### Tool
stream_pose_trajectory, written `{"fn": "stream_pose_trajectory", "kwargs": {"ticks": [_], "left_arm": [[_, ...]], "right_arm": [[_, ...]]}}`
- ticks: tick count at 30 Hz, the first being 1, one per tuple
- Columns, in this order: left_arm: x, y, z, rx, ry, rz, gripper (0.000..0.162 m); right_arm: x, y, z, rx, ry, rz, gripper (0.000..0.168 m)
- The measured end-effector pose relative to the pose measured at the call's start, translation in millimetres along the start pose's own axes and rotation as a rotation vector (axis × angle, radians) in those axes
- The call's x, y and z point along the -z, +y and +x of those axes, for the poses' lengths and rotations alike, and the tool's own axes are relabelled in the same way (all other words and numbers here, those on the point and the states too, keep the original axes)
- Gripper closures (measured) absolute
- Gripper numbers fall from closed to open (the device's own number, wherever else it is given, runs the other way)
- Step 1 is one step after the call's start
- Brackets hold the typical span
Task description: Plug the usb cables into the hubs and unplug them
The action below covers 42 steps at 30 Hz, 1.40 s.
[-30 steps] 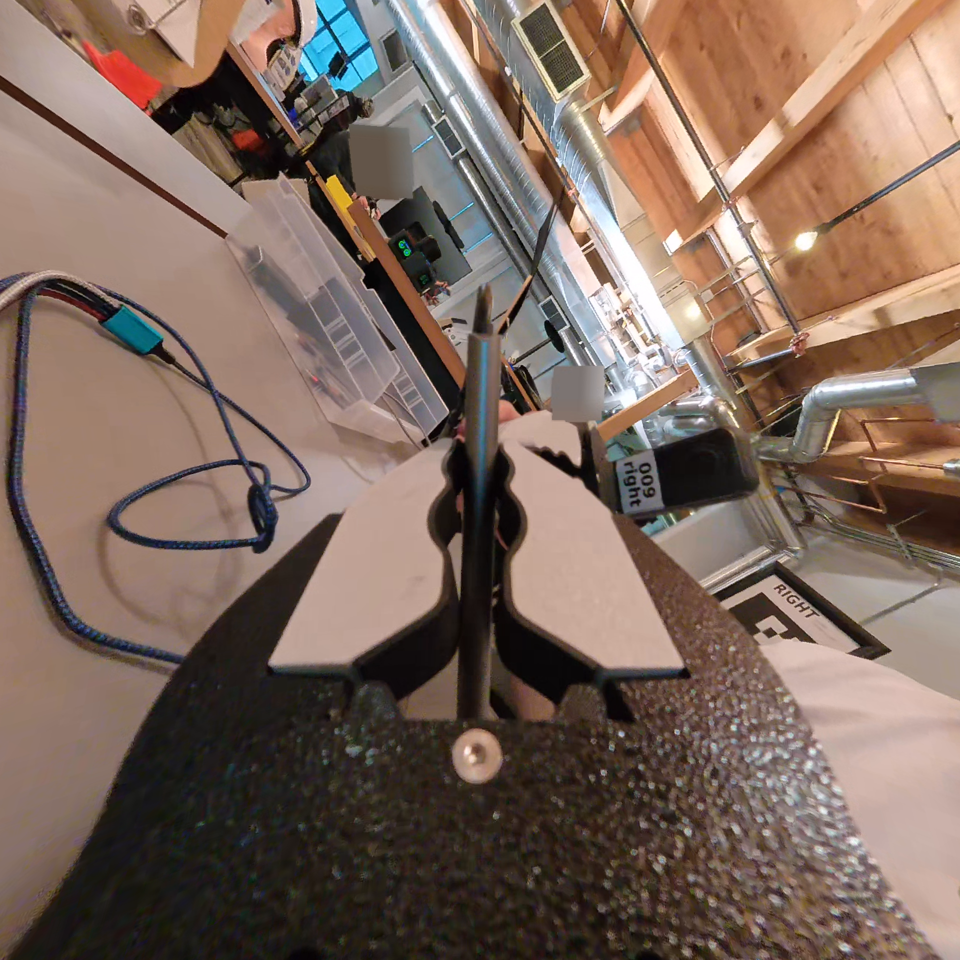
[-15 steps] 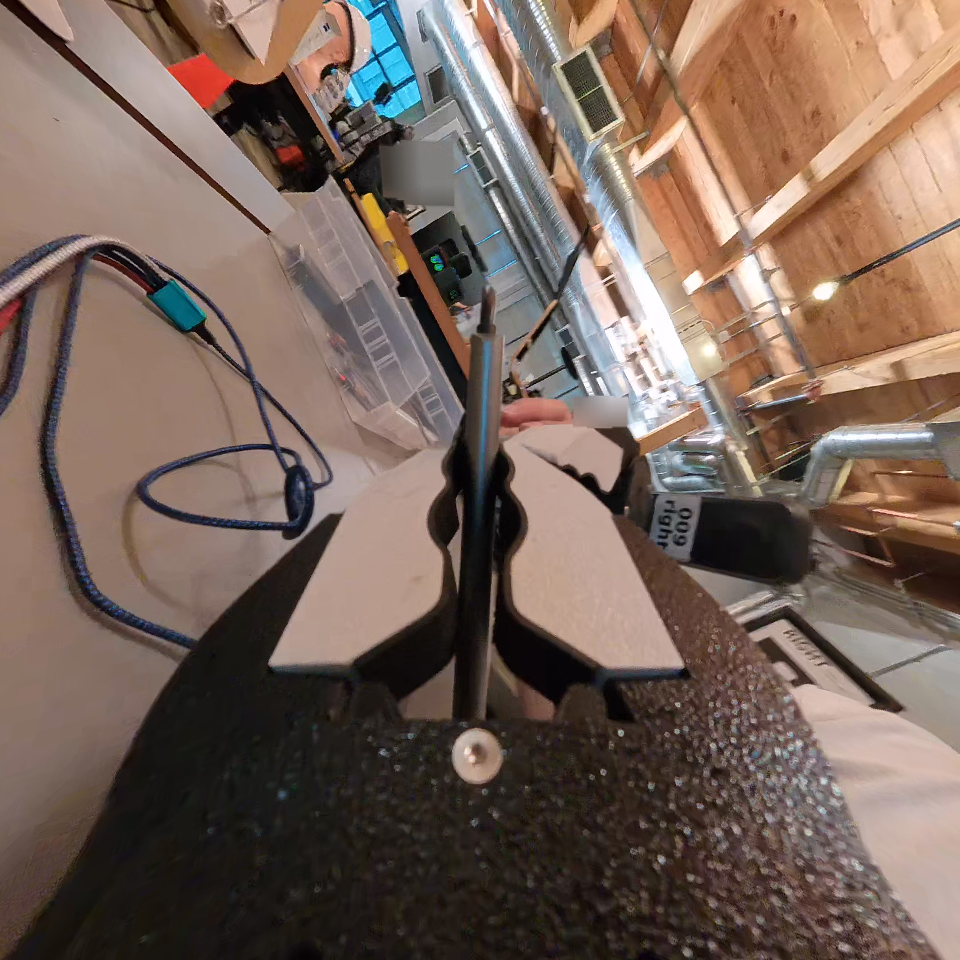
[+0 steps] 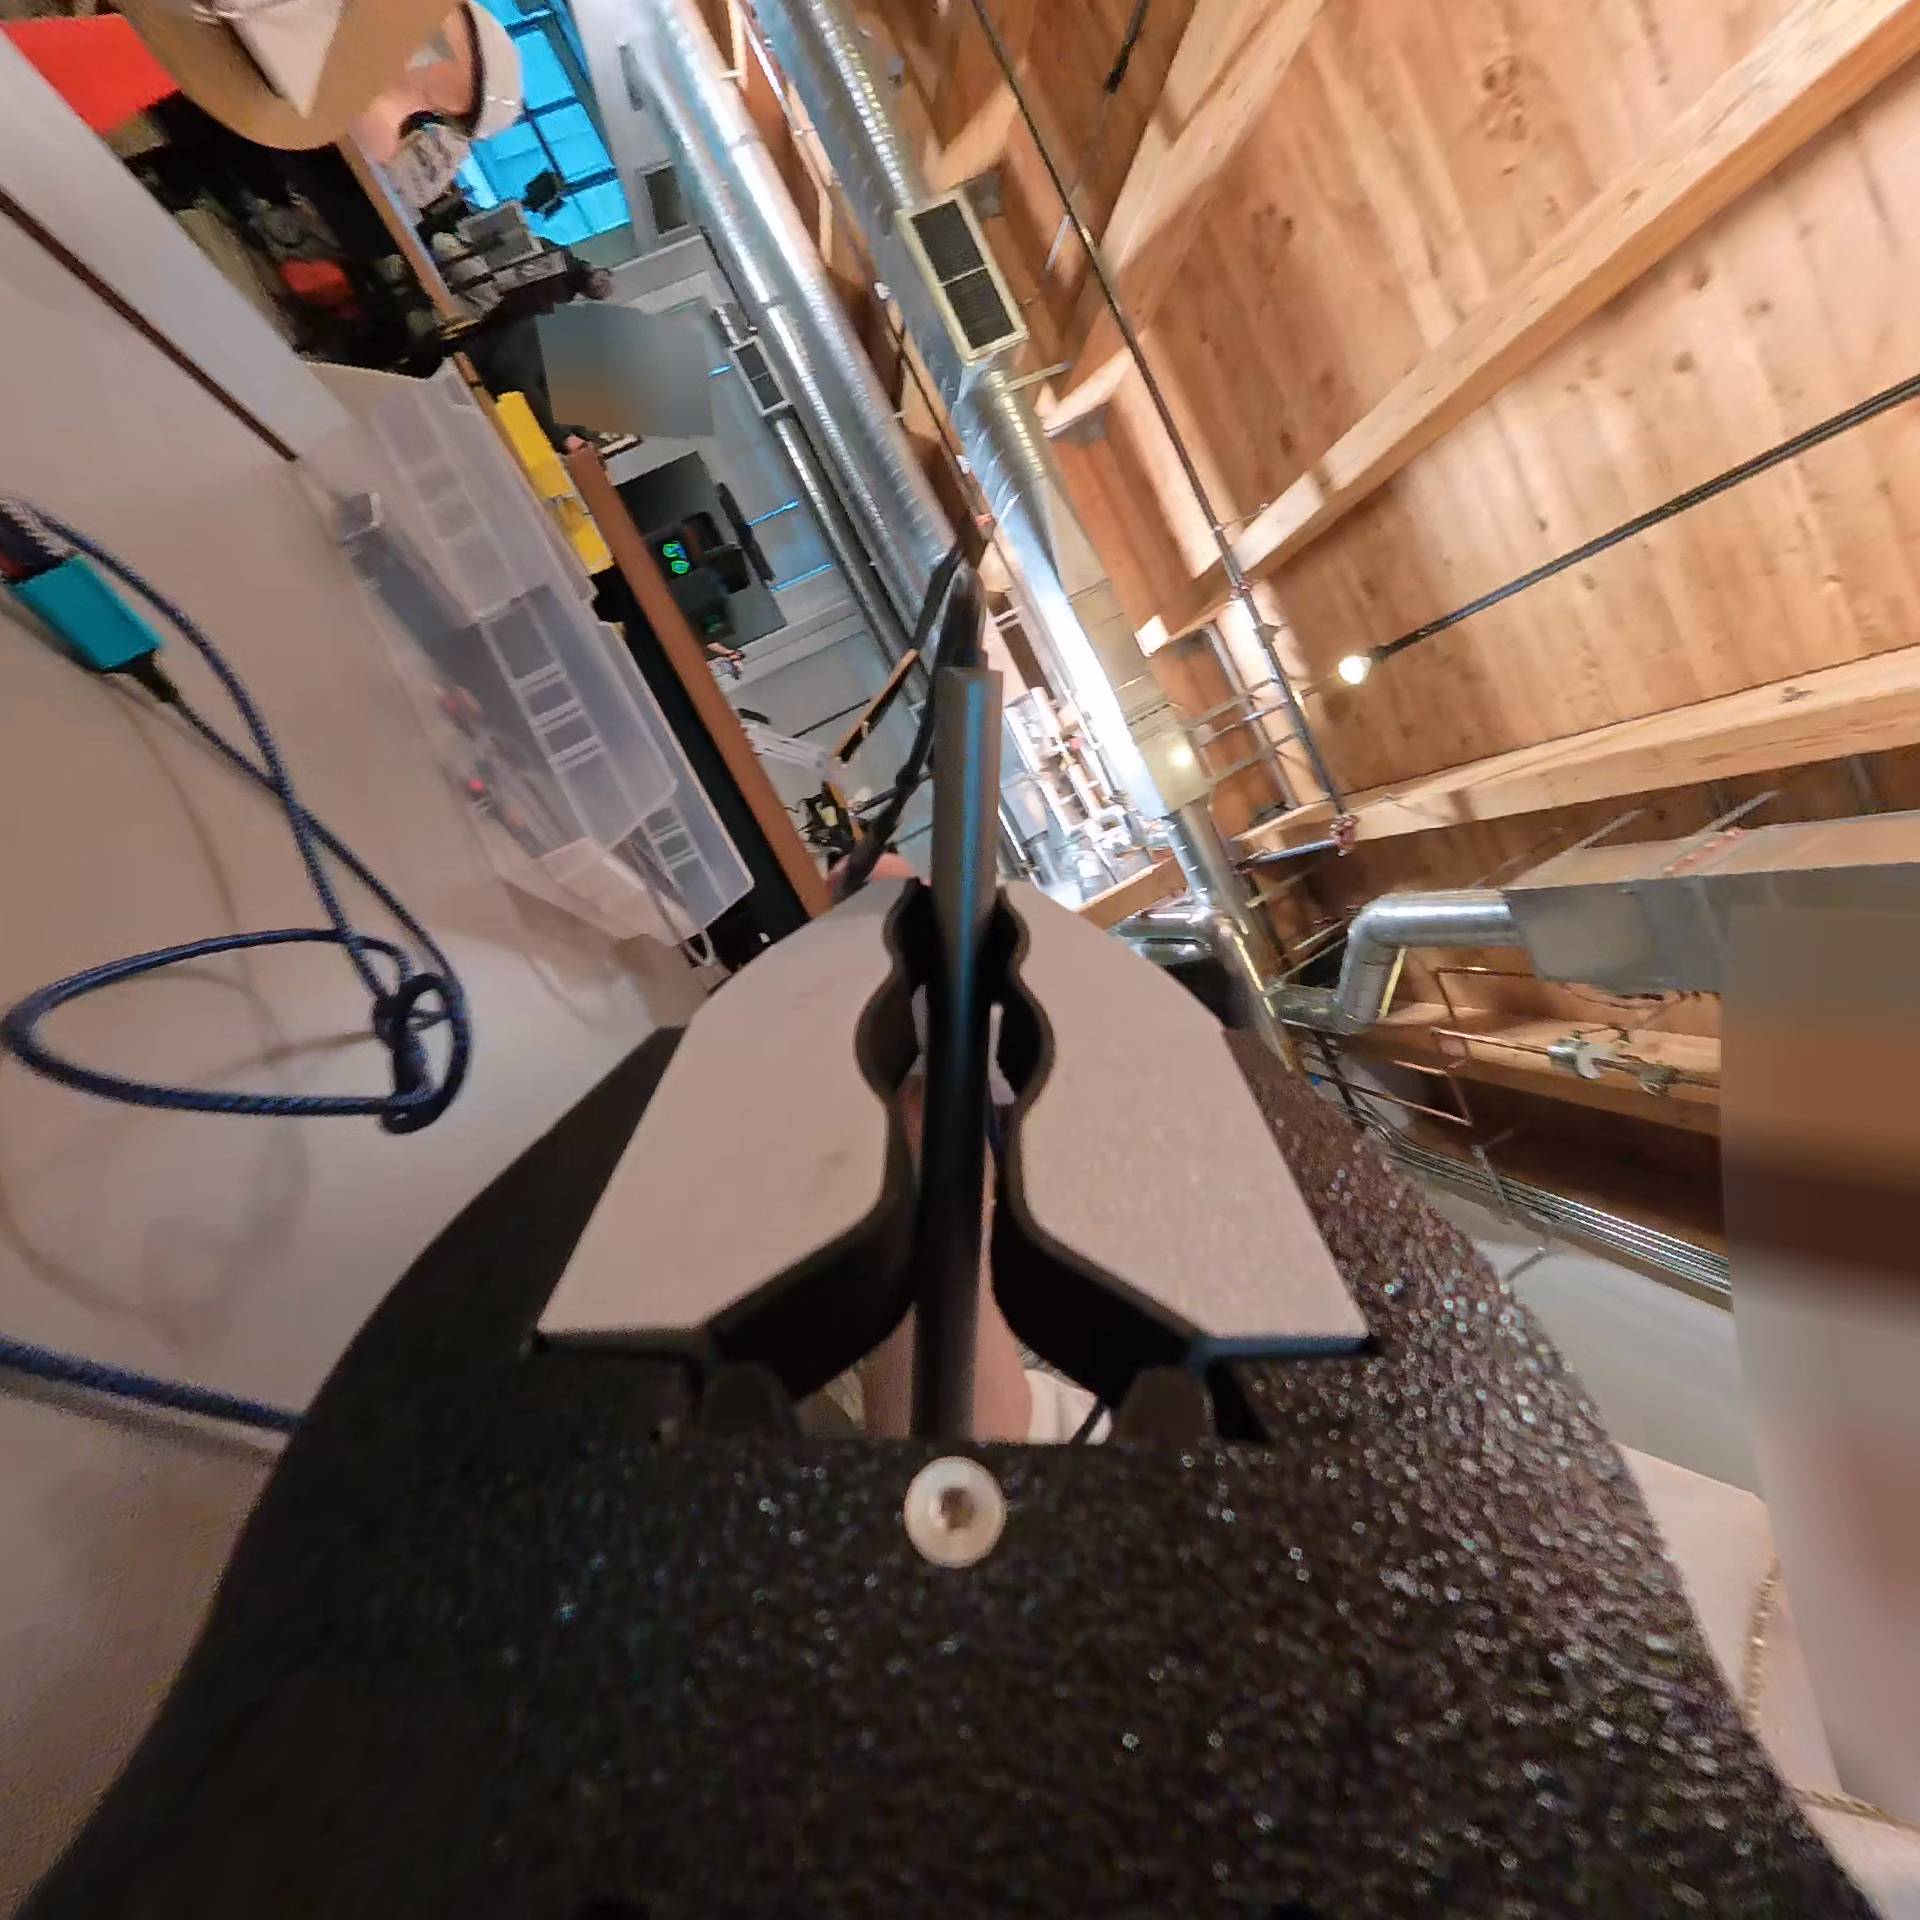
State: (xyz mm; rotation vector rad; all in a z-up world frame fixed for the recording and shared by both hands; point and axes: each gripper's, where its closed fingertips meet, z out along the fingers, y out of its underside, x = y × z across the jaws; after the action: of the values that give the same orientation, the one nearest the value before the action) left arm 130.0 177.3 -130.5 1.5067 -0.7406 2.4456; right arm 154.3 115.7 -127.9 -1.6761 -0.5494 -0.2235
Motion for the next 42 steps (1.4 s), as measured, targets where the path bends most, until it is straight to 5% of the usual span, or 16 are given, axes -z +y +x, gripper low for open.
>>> {"fn": "stream_pose_trajectory", "kwargs": {"ticks": [7, 11, 13, 15, 25, 42], "left_arm": [[-6.7, 5.8, 22.0, 0.004, 0.095, -0.025, 0.152], [-7.8, 8.4, 25.2, -0.029, 0.089, -0.053, 0.153], [-9.8, 12.7, 24.0, -0.022, 0.087, -0.072, 0.153], [-11.6, 14.6, 23.2, -0.007, 0.089, -0.072, 0.153], [-14.7, 18.3, 32.3, -0.026, 0.108, -0.093, 0.153], [-17.7, 22.7, 29.8, -0.132, 0.086, -0.110, 0.153]], "right_arm": [[-13.7, 19.8, -4.6, 0.144, 0.109, -0.006, 0.133], [-24.9, 8.3, -22.8, 0.228, 0.139, 0.100, 0.166], [-26.8, -0.7, -10.5, 0.234, 0.217, 0.081, 0.144], [-26.4, -13.9, -2.7, 0.246, 0.245, 0.104, 0.140], [-29.1, -39.1, -23.7, 0.276, 0.005, 0.166, 0.151], [-37.9, -35.4, -27.6, 0.238, -0.033, 0.094, 0.153]]}}
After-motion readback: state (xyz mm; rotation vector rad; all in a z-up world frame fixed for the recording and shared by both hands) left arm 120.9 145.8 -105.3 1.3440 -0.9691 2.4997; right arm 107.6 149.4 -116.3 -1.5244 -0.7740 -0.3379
